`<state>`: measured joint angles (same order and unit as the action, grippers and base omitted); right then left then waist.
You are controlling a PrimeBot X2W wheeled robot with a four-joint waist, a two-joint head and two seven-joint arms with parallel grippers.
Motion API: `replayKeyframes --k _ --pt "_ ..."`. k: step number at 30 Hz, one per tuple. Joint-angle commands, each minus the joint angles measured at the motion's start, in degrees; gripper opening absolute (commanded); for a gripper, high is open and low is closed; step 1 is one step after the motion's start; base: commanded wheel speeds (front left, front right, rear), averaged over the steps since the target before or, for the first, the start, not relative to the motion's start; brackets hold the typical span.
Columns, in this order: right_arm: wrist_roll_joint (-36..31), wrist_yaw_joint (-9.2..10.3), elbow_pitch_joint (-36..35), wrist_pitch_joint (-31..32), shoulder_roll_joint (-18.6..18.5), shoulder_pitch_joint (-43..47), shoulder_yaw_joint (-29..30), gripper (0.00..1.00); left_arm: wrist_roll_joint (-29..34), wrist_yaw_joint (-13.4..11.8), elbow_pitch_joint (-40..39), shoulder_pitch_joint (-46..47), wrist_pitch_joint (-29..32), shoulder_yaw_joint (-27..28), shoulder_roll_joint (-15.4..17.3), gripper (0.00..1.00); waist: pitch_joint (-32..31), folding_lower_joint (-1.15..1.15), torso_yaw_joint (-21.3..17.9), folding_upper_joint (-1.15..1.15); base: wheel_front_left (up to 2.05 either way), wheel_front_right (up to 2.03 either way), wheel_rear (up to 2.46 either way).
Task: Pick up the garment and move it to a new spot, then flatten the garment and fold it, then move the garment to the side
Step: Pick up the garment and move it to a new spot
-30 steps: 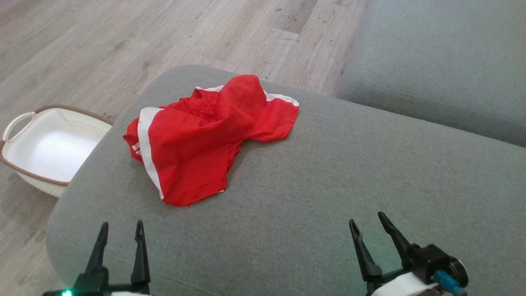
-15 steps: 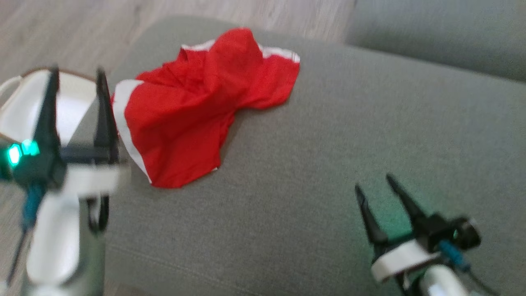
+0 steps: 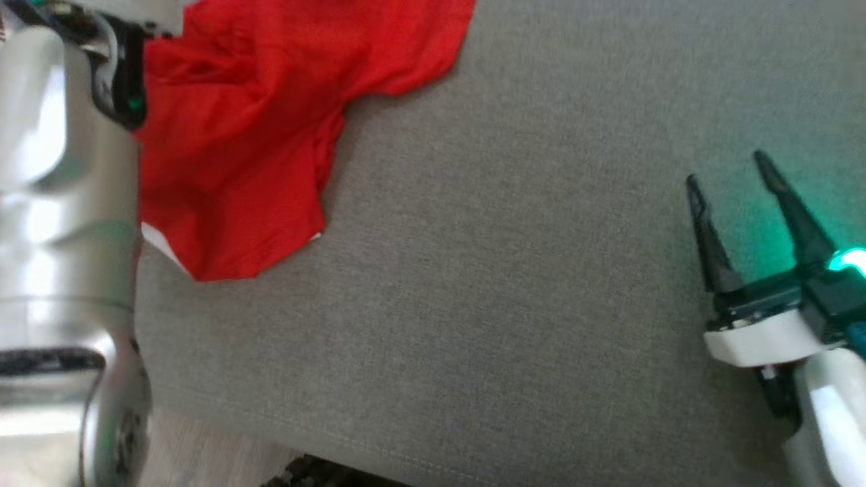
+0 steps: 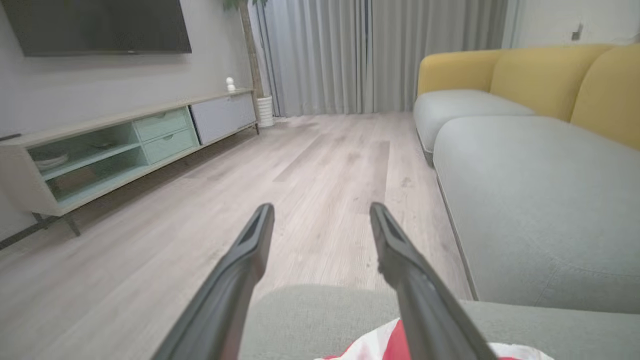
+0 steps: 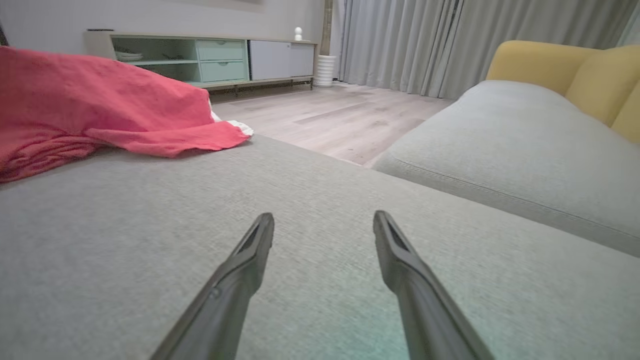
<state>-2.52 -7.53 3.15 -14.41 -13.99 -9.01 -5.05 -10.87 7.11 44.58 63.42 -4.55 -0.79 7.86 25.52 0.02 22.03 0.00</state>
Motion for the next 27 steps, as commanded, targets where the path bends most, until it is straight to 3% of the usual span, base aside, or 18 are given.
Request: replayKeyframes --k 1,8,11,19,20,21,22,27 --pt "0.5 0.04 -3.4 -0.6 -0.9 -0.3 -0.3 1.00 -1.0 0.1 3.2 3.8 1.1 0.9 3.5 1.00 4.7 -0.02 -1.8 0.00 0.00 0.00 0.00" --pt "1.4 0.04 -8.2 -0.6 -2.2 0.2 2.0 1.00 -3.7 0.3 15.7 8.8 4.6 -1.3 4.2 1.00 8.6 -0.02 -3.9 0.00 0.00 0.00 0.00" --pt "1.2 0.04 -9.5 -0.6 -2.7 0.3 2.8 1.00 -6.5 0.4 19.3 9.5 6.9 -3.2 3.8 1.00 10.3 -0.02 -4.5 0.00 0.00 0.00 0.00" --pt "0.7 0.04 -10.6 -0.6 -2.7 0.9 3.5 1.00 -7.2 -0.3 26.6 9.6 8.2 -4.7 6.4 1.00 12.9 -0.02 -5.3 0.00 0.00 0.00 0.00" --pt "0.6 0.04 -10.6 -0.6 -2.7 0.9 3.5 1.00 -7.4 -0.4 26.9 9.6 8.0 -4.6 6.5 0.96 13.0 -0.02 -5.3 0.00 0.00 0.00 0.00" --pt "0.6 0.04 -10.5 -0.6 -2.6 0.9 3.5 1.00 -7.3 -0.3 27.0 9.6 7.4 -4.9 6.4 0.30 13.0 -0.02 -5.2 0.00 0.00 0.00 0.00" --pt "0.5 0.04 -10.4 -0.6 -2.5 0.9 3.5 1.00 -7.6 -0.1 27.2 9.5 7.1 -5.0 6.2 0.00 12.9 -0.02 -5.2 0.00 0.00 0.00 0.00" --pt "0.7 0.04 -9.7 -0.6 -2.1 -0.1 2.8 1.00 -7.3 0.3 26.6 10.7 2.9 -6.9 6.7 0.00 11.6 -0.02 -5.2 0.00 0.00 0.00 0.00"
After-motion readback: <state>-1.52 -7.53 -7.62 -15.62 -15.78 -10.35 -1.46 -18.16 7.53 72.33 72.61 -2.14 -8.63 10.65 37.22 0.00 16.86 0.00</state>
